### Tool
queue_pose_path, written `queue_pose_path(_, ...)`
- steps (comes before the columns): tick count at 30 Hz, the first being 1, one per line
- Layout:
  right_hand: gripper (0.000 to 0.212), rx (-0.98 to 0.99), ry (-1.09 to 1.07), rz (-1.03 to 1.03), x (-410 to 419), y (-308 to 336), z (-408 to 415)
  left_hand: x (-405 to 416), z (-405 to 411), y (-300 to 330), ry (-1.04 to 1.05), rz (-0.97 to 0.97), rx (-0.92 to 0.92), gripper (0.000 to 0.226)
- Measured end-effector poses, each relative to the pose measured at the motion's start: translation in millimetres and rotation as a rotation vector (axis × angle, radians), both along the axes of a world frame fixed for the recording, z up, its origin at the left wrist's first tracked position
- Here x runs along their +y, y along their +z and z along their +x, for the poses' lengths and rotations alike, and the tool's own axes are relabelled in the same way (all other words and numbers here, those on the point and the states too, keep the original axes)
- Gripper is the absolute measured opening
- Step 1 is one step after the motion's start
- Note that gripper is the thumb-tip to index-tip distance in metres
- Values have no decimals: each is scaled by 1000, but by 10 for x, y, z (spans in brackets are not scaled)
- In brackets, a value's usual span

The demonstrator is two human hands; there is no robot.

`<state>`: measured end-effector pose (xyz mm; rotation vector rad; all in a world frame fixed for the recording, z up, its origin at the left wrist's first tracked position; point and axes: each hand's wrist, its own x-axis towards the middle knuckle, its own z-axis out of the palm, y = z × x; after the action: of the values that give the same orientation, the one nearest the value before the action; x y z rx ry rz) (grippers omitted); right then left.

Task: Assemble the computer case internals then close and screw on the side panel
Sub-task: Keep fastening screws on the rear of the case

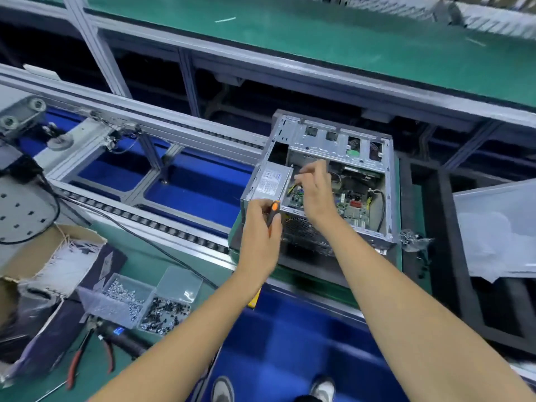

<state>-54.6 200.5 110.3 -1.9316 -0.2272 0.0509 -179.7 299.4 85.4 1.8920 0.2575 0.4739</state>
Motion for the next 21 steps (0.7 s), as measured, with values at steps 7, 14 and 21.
queue_pose_path(7, 41, 179, -47, 159, -761, 234, -106, -860, 667, 479, -279, 130, 20, 16)
queue_pose_path(14, 32, 249, -246, 90, -1931, 186, 354, -1698, 1193, 500, -495, 39, 90, 30)
queue_pose_path(21, 28, 367, -434, 138, -2990, -345, 406, -2208, 1561, 261, -469, 628, 85, 16)
